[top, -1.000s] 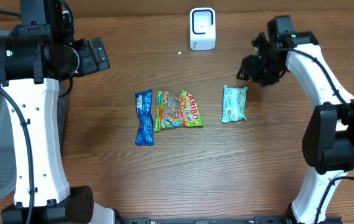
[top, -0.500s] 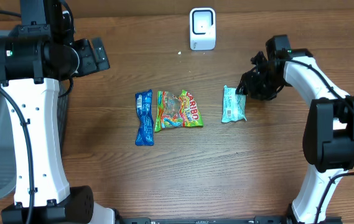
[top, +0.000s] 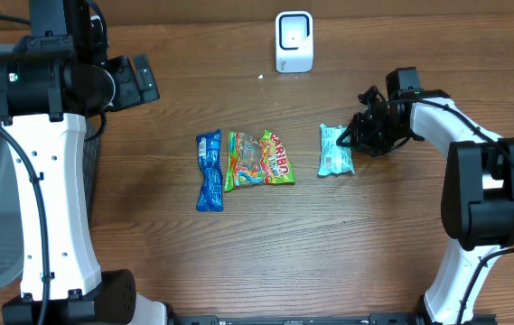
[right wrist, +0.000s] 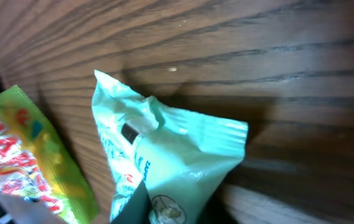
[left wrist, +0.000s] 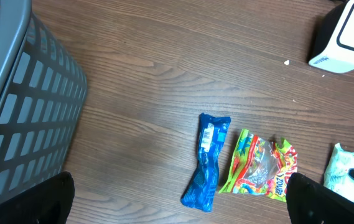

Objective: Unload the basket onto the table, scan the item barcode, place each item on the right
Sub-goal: 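Lift the wipes pack and carry it toward the scanner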

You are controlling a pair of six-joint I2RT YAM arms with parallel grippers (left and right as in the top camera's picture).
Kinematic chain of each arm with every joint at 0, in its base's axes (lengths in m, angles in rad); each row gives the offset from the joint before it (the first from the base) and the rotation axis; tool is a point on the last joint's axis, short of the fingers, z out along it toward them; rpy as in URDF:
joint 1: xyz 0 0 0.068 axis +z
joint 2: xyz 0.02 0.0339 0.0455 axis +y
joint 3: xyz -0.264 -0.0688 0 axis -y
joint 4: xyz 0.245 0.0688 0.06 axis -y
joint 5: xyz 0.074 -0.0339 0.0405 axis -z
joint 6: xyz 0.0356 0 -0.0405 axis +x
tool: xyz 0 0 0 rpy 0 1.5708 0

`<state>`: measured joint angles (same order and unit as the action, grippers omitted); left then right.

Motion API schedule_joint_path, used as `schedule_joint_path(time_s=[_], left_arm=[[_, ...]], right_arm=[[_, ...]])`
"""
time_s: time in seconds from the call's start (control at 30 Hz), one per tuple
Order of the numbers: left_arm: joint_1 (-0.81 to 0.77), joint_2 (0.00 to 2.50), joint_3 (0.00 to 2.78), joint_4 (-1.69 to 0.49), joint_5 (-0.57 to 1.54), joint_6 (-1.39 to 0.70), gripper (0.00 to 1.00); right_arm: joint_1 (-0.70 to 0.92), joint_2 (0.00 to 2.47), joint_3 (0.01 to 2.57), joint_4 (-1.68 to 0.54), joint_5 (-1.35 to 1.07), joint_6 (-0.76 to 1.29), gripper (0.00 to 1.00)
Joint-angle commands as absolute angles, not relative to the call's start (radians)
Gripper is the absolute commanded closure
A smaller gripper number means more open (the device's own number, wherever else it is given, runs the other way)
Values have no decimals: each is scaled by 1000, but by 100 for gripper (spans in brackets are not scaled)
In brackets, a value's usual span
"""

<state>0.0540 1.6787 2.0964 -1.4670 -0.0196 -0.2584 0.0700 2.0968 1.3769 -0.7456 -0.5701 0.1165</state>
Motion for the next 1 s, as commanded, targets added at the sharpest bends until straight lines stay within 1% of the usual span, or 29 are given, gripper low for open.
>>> schedule_joint_path(time_s=[0.0,0.1,0.27,0.37,0.43,0.5,0.63,0.77,0.97], left_arm=[[50,1676,2115,-1465,-26,-247,0],[50,1676,2115,-1465,-26,-247,0],[50,1676,2115,-1465,-26,-247,1],[52,1676,2115,-1465,-26,-247,0],[52,1676,2115,-1465,-26,-247,0],[52,1676,2115,-1465,-26,-247,0],[52,1676,2115,-1465,-26,-247,0],[52,1676,2115,-1465,-26,-247,0],[52,1676,2115,-1465,-26,-247,0]], right_arm=[[78,2095,1349,-745,-576,120,96],[68,2094,1362,-746,-677,120,96],[31,2069,1436,-758,-970,120,96],[26,1991,1514,-820,-1041,134,96],[25,1951,1552,-861,-1036,159,96],[25,1881,1607,-920,-953,244,96],[24,1809,1659,-952,-874,311,96],[31,1709,1702,-951,-796,335,96],[33,1635,1705,-940,-717,337,96]])
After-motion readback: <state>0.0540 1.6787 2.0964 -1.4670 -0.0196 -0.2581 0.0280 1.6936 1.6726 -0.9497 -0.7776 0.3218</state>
